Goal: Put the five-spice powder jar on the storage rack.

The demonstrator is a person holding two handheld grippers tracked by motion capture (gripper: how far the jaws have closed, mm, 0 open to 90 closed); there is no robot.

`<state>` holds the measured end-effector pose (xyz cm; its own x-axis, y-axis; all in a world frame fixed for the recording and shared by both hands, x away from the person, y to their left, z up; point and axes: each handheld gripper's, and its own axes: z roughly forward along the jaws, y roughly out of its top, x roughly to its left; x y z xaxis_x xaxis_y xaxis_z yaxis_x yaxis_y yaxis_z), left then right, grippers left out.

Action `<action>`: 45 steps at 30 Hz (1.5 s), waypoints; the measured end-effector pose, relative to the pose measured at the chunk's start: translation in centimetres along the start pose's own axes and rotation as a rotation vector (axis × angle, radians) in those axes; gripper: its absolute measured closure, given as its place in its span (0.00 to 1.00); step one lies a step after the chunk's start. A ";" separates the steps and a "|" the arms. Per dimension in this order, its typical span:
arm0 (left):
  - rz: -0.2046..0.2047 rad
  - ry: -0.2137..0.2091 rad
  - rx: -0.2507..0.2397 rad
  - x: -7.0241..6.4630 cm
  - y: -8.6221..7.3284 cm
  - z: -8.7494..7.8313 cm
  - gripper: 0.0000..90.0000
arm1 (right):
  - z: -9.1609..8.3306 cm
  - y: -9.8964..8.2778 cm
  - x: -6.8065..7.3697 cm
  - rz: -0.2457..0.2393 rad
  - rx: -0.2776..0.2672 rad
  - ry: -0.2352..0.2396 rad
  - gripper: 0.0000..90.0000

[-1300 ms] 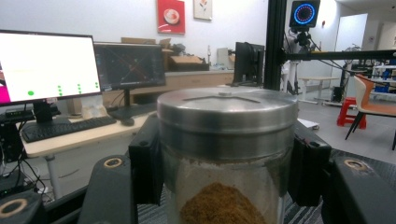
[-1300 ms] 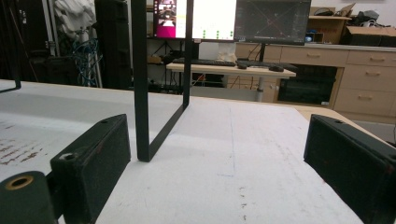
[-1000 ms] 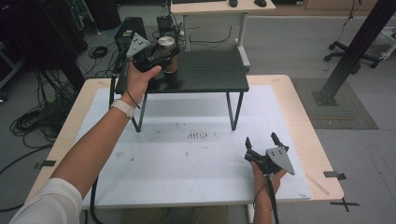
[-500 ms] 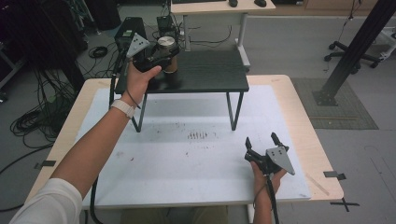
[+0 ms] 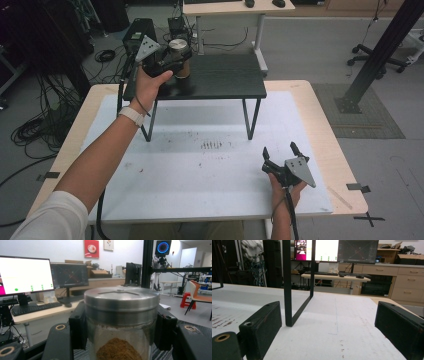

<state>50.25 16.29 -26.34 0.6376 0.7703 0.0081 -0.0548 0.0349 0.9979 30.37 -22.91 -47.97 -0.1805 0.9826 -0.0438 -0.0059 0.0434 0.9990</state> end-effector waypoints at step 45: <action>-0.016 -0.008 -0.011 0.0 0.0 -0.1 0.45 | 0.0 0.0 0.0 0.002 0.000 0.000 0.08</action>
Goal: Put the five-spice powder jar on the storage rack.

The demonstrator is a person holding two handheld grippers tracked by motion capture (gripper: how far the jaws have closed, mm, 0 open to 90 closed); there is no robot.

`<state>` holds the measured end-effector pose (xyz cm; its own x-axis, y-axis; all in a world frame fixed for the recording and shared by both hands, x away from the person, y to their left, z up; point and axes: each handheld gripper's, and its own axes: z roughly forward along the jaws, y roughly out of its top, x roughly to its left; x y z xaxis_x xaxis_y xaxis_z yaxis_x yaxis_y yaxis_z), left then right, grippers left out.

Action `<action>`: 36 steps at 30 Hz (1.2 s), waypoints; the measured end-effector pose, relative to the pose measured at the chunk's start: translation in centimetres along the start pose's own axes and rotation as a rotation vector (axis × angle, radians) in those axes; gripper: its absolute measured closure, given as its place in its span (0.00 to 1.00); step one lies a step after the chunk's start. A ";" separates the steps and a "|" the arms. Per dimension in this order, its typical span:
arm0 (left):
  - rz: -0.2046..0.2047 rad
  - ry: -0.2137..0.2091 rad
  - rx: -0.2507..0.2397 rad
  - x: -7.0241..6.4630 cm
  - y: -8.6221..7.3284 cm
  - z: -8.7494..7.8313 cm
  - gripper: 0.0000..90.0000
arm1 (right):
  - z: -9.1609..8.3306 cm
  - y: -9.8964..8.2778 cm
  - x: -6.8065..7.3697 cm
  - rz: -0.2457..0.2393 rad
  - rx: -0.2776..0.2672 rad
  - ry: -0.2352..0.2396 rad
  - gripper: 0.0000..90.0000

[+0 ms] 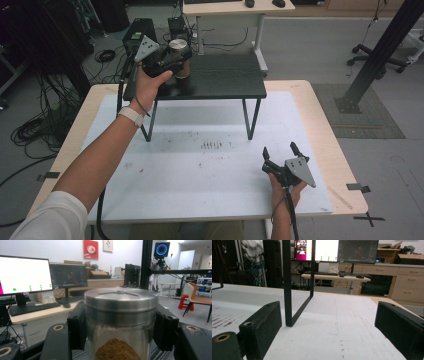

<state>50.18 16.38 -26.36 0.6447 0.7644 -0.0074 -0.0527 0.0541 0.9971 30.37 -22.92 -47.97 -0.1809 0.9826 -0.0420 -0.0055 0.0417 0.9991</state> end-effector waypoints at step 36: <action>0.011 0.039 -0.082 -0.4 1.9 -1.8 0.10 | 0.0 0.0 0.0 0.007 0.002 -0.001 0.08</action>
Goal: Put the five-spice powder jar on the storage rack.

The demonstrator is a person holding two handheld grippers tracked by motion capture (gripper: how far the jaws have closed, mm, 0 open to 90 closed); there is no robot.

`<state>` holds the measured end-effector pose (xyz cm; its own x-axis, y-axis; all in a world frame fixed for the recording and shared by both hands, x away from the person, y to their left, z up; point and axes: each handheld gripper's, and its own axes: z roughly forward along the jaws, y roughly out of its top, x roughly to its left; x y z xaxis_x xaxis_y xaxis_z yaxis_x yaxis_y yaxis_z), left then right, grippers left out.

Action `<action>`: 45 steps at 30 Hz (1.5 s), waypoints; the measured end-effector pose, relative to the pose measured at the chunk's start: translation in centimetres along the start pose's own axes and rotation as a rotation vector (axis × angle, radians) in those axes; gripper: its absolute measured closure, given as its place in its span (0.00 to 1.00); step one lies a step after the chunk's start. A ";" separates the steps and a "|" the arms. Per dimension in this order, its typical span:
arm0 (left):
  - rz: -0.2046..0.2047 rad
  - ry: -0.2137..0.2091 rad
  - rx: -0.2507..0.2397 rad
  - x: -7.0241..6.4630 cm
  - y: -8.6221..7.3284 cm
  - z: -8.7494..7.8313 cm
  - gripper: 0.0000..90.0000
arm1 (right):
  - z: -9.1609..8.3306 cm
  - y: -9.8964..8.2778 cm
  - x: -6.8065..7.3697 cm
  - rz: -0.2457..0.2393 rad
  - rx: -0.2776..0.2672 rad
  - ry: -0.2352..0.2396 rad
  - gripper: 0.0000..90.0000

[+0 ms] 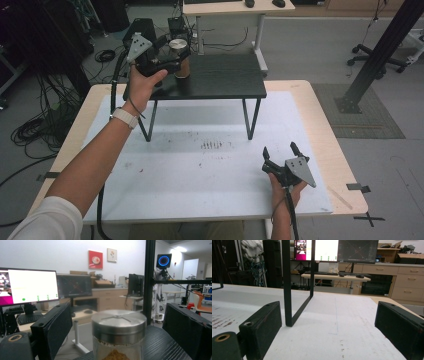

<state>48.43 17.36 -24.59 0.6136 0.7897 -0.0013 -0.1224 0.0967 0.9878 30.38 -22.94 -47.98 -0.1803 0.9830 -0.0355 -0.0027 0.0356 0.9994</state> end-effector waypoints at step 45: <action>-0.044 0.033 -0.105 0.8 0.7 -14.6 0.01 | 0.0 0.0 0.0 -0.003 0.002 -0.002 0.08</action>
<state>37.46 26.92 -26.16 0.5941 0.8027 -0.0514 -0.1777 0.1933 0.9649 30.39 -22.92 -47.96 -0.1785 0.9832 -0.0382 -0.0015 0.0385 0.9993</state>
